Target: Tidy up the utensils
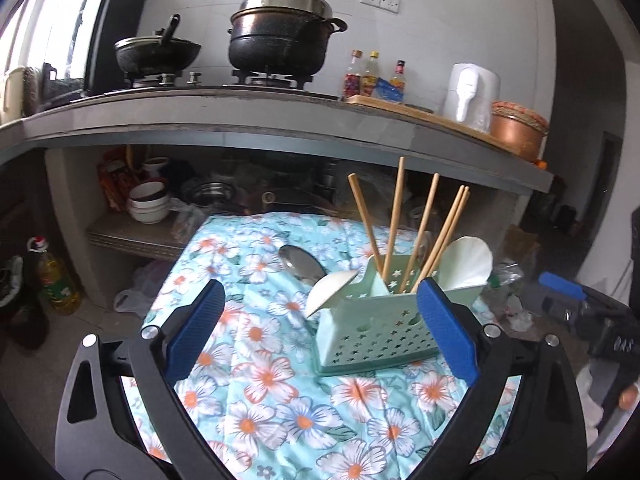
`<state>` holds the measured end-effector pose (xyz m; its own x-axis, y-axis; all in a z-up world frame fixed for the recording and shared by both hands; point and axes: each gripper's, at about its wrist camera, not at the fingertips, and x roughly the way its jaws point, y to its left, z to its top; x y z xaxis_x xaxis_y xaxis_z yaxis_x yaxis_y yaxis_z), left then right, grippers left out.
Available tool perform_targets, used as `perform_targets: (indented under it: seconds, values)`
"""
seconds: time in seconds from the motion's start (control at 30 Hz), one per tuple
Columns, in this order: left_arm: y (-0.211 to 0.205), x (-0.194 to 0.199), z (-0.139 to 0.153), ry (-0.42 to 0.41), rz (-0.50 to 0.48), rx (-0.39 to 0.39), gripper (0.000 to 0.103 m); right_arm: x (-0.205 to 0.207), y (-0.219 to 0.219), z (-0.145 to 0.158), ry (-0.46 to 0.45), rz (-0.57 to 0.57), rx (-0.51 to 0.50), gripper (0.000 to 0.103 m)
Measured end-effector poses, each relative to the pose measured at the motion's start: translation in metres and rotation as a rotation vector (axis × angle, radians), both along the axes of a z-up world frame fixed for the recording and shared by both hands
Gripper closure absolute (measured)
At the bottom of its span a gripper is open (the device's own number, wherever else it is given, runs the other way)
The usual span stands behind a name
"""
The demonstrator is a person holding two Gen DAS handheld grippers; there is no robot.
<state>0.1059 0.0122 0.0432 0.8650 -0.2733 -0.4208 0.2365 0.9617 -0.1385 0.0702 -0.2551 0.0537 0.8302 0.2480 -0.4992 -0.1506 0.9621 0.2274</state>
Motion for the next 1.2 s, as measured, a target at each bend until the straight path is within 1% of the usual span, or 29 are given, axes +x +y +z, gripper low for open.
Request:
perform_targets:
  seconds: [0.1,0.23,0.4,0.5,0.8,0.97,1.2]
  values:
    - [-0.003,-0.007,0.001,0.012,0.041,0.023,0.008,-0.008,0.003,-0.009,0.041,-0.001,-0.019,0.006]
    - [-0.005,-0.014,0.001,0.037,0.104,0.032,0.008,-0.014,0.004,-0.014,0.076,-0.005,-0.022,0.006]
    - [-0.001,-0.021,-0.002,0.072,0.144,0.011,0.008,-0.019,0.003,-0.014,0.092,0.001,-0.023,0.006]
    - [-0.002,-0.024,-0.002,0.084,0.16,0.02,0.008,-0.019,0.0,-0.014,0.101,0.001,-0.012,0.006]
    - [-0.003,-0.028,-0.001,0.118,0.193,0.047,0.008,-0.021,-0.003,-0.012,0.101,0.026,0.013,0.006]
    - [-0.007,-0.03,0.0,0.128,0.209,0.077,0.008,-0.024,-0.004,-0.011,0.096,0.033,0.024,0.006]
    - [-0.009,-0.031,0.001,0.147,0.232,0.083,0.008,-0.028,-0.006,-0.009,0.087,0.036,0.027,0.006]
